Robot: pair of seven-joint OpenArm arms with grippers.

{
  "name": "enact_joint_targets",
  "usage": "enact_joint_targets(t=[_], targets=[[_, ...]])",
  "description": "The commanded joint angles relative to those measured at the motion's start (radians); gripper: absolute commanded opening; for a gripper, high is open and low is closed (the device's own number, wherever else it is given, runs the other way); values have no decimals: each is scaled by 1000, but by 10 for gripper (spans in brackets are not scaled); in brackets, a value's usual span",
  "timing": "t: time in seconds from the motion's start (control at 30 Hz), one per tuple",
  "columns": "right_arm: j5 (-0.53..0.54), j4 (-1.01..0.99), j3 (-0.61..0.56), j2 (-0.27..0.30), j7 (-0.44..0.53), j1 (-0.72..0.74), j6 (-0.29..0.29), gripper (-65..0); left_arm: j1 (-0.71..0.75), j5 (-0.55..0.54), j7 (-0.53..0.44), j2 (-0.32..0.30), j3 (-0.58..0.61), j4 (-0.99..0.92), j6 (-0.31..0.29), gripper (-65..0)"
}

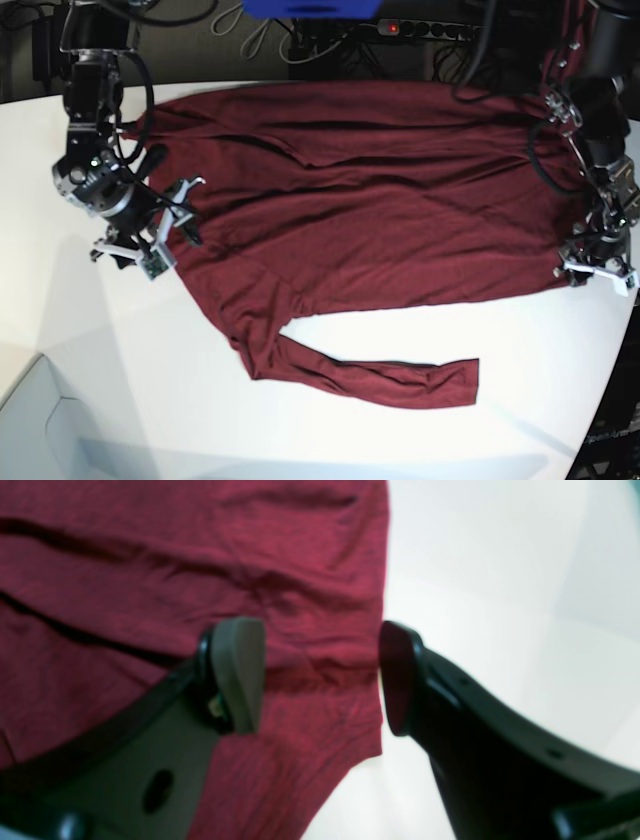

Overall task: Layout the t-shirt on the table in an organized manner, then fold the t-shirt properly
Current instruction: 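Grasp the shirt side edges with both grippers near the hem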

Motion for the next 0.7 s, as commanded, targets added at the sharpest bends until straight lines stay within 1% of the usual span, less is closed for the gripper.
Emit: enact_joint_targets(t=[0.0,0.17,0.27,0.33,0.37,0.43,0.53,0.6,0.63,0.67], targets=[[12,9,3,11,19,14,-1,-284,-21,-4,-1,-17,0,13,-5,-311],[12,2,3,7,20,30,-1,-284,-21,-4,-1,-12,3,4,-5,-314],[12,-26,2,5,19,54,-1,-284,-23,-7,-12,-13,75,-56,0,-317],[14,-57,-20,-6,19,82,-1,-284,-24,-10,-68,-15,134,-87,0,-323],[14,-76,-29,-12,19,96,-1,-284,-24,-10,-96,-15,157,-99,1,-342],[14,-126,-40,-18,19,129,-1,-278,-24,-14,-134,-15,195,-116,1,-419],[12,-228,-81,-36,25,205,-1,-237,-29,-15,-142,-13,206,-120,1,-549],[12,-294,-95,-38,30,255,-1,-228,-30,-15,-140,-13,206,-110,1,-624],[12,-337,-101,-39,30,290,-1,-228,-33,-15,-137,-13,206,-108,3,-650],[12,-386,-103,-47,31,326,-1,-228,-47,-15,-136,-13,207,-108,3,-650]])
